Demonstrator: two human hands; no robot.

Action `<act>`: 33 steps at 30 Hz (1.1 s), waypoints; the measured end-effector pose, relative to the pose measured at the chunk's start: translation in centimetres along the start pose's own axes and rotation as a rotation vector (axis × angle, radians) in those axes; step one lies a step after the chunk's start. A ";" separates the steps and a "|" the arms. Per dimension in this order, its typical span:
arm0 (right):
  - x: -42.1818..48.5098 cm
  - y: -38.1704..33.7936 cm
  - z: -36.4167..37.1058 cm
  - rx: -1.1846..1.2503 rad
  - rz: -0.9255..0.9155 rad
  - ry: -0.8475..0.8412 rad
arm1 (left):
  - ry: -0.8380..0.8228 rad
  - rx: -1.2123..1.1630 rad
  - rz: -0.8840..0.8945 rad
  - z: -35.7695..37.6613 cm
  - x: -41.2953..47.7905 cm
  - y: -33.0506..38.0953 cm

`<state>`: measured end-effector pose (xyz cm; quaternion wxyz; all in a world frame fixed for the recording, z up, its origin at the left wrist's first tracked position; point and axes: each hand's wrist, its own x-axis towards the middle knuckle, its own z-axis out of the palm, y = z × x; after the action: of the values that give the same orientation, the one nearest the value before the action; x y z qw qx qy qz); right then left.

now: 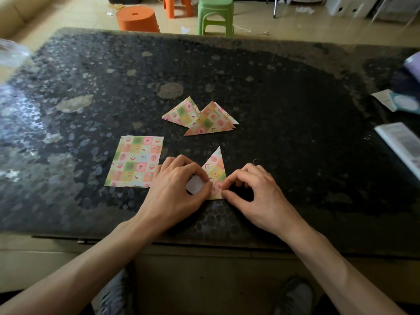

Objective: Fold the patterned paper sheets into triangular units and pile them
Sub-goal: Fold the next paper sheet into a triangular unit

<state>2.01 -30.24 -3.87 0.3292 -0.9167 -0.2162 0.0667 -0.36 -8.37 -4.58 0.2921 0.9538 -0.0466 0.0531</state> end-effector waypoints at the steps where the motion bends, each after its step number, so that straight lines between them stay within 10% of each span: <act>1: 0.0 0.0 0.0 0.001 0.003 -0.002 | -0.004 -0.015 -0.007 -0.1 0.1 0.0; 33: 0.4 -0.8 0.2 0.041 0.145 0.028 | -0.087 -0.042 -0.049 0.1 0.2 1.1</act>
<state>2.04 -29.39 -3.51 0.3451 -0.9239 -0.1432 0.0820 -0.25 -9.34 -4.05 0.3108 0.9497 -0.0368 0.0034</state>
